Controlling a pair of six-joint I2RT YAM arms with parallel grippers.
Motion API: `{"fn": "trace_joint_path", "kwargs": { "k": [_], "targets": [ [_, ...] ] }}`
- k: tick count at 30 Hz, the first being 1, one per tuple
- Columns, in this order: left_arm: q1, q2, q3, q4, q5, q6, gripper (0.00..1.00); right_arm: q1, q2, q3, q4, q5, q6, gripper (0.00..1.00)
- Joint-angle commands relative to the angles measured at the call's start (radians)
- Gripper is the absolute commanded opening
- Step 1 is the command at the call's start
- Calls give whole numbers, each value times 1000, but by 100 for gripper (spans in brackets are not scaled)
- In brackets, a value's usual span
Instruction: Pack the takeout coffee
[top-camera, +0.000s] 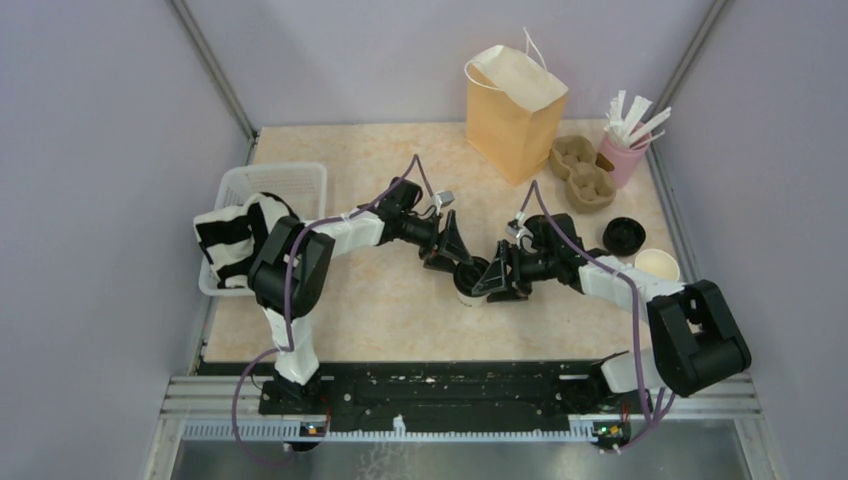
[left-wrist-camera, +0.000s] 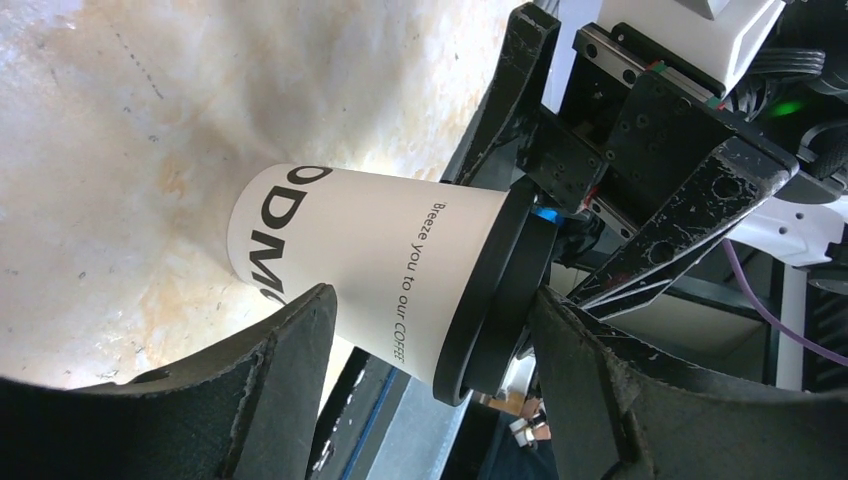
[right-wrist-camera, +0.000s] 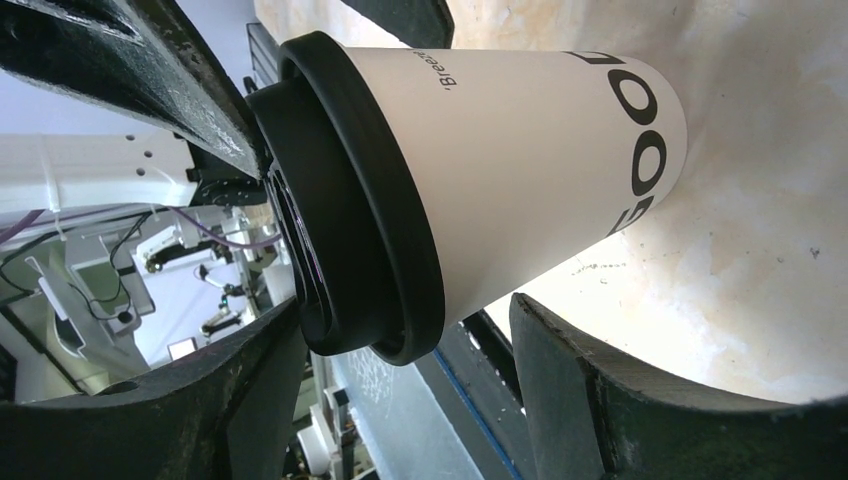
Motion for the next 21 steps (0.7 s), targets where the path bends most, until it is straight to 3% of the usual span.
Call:
{"fn": "trace_joint_path", "kwargs": {
  "k": [1,8,13,21],
  "targets": [
    [13,27,-18,81,-27,-17,76,-7,46,-19,-52,174,-55,69],
    [39,70,-155,111,-58,-39,66,-34,93,-101,36,188,-12,69],
    [46,84,-242,49,-133,34,63,-66,153,-186,110,221,9,69],
    [44,112,-296,8,-230,94,61,-63,182,-148,43,292,-32,67]
  ]
}}
